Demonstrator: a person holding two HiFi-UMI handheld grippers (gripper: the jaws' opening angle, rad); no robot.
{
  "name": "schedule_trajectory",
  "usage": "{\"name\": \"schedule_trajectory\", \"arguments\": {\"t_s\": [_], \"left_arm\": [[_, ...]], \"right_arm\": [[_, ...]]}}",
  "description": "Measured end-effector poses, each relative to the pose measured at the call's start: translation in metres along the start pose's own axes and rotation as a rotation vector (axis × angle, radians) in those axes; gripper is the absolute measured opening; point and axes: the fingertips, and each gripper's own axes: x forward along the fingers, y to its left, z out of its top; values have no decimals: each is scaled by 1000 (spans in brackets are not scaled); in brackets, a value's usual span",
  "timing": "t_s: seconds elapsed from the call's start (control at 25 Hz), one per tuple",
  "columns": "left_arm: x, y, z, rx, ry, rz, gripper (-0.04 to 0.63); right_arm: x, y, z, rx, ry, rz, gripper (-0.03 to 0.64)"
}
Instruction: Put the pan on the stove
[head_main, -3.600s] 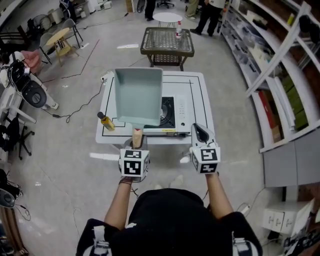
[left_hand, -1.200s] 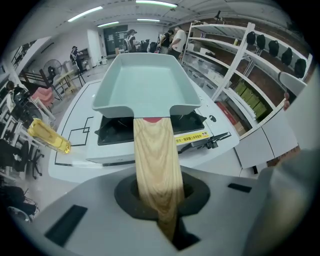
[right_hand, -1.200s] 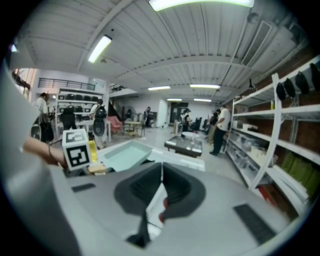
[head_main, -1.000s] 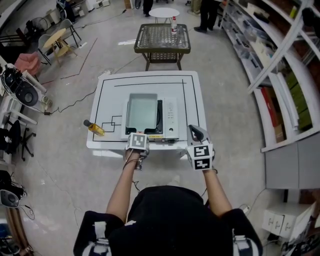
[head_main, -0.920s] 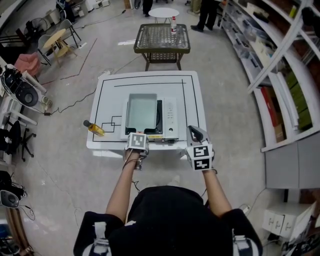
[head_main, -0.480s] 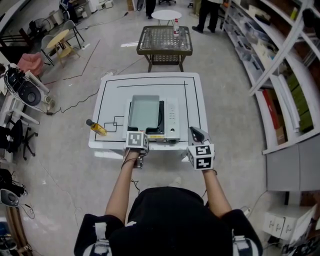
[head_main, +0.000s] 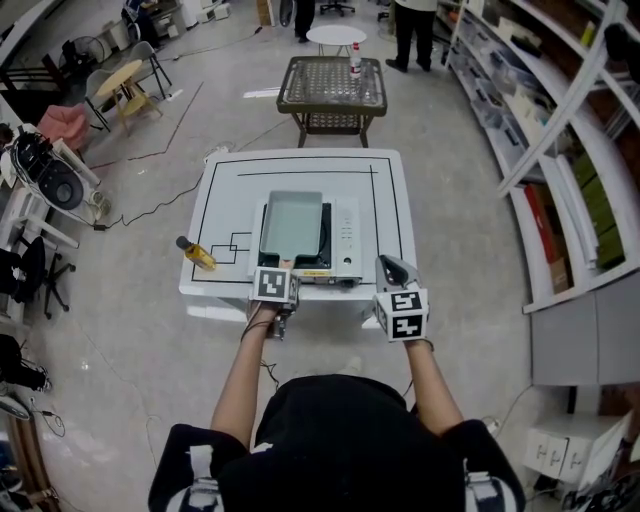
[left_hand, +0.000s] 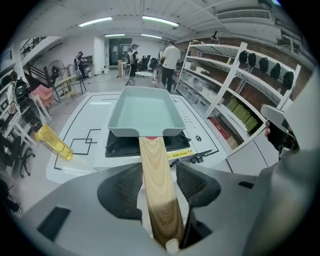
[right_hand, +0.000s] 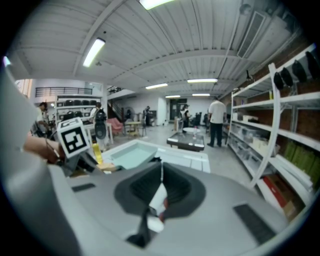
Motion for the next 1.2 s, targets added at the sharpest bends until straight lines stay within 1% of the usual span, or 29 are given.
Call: {"name": "schedule_trajectory", "arguments": {"t_s": [0.08, 0.2, 0.28, 0.36, 0.44, 0.52, 0.56, 0.6, 0.64, 0.68, 0.76, 0.88, 1.08, 1.2], "left_arm": [[-11, 7, 9, 37, -60, 29, 235], [-24, -1, 2, 5, -60, -22, 233], [-37, -1, 7, -6, -96, -33, 229], [-53, -2, 17, -18, -147, -47, 196], [-71, -7, 31, -12, -209, -75, 181], [-91, -13, 47, 2, -287, -101, 126], [-102, -15, 55, 9, -330, -108, 110], [-113, -16, 62, 19, -375, -104, 90], [-123, -15, 70, 32, -419, -90, 54], [-134, -13, 76, 49, -460, -71, 36], [-154, -13, 87, 88, -536, -50, 26], [-179, -16, 98, 110, -645, -70, 25], [-215, -21, 105, 148, -760, -58, 25], [-235, -26, 110, 179, -849, -47, 25]], "right_arm": [[-1, 4, 1, -6, -1, 4, 35], [-1, 9, 2, -17, -4, 8, 35], [-1, 14, 6, -19, -11, 11, 35], [-1, 17, 10, -21, -20, 14, 35], [-1, 20, 16, -28, -30, 16, 35], [-1, 21, 23, -35, -43, 16, 35], [-2, 21, 26, -39, -50, 16, 35], [-3, 22, 31, -43, -57, 17, 35], [-5, 23, 36, -49, -64, 18, 35], [-7, 25, 41, -54, -72, 19, 35], [-11, 27, 50, -64, -91, 21, 35], [-17, 30, 63, -71, -121, 23, 35], [-27, 37, 85, -78, -176, 36, 35], [-36, 40, 97, -67, -215, 35, 35]]}}
